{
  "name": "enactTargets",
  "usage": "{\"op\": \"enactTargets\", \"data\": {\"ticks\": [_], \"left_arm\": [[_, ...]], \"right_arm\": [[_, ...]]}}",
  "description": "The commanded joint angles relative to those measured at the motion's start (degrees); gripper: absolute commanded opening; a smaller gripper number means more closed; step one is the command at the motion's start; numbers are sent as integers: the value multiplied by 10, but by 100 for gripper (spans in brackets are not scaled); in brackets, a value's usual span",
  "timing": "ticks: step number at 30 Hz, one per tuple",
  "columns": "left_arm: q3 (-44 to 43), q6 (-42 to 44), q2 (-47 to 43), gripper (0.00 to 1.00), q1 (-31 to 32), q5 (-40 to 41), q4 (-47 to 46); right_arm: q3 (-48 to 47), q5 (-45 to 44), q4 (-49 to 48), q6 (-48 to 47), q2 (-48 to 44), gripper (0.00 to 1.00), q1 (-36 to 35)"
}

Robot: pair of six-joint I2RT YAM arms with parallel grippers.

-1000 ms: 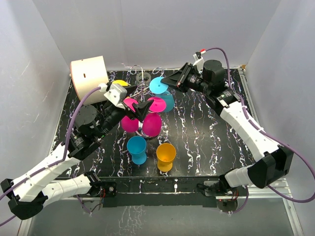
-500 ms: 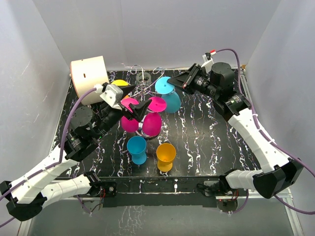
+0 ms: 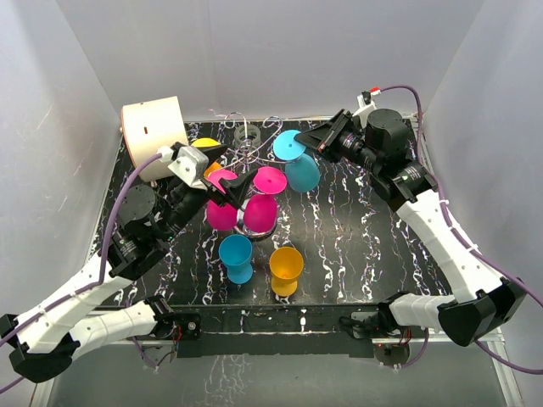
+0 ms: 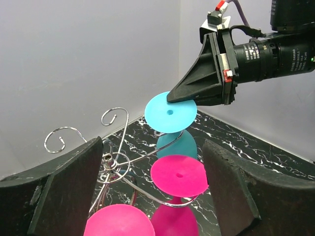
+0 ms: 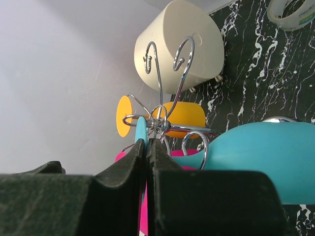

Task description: Place the wine glass upside down on the wine glass rack

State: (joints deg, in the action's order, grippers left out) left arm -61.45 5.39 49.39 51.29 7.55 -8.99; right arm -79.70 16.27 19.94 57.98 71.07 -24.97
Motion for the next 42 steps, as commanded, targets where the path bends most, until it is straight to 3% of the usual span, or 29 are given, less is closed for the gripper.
{"op": "enactTargets", "data": {"ticks": [1, 8, 23, 31, 42], "left_arm": [[-3, 17, -18, 80, -1, 16, -18], [-3, 23, -20, 81, -1, 22, -16], [-4, 31, -18, 81, -1, 24, -15], [-6, 36, -15, 81, 0, 21, -16], [-17, 49, -9, 85, -1, -28, 15]], "right_arm": [[0, -22, -25, -13, -17, 0, 2], [-3, -57, -17, -27, -9, 0, 2], [-29, -33, -35, -44, 49, 0, 2], [-38, -26, -29, -54, 59, 15, 2], [-37, -72, -3, -75, 35, 51, 2]]}}
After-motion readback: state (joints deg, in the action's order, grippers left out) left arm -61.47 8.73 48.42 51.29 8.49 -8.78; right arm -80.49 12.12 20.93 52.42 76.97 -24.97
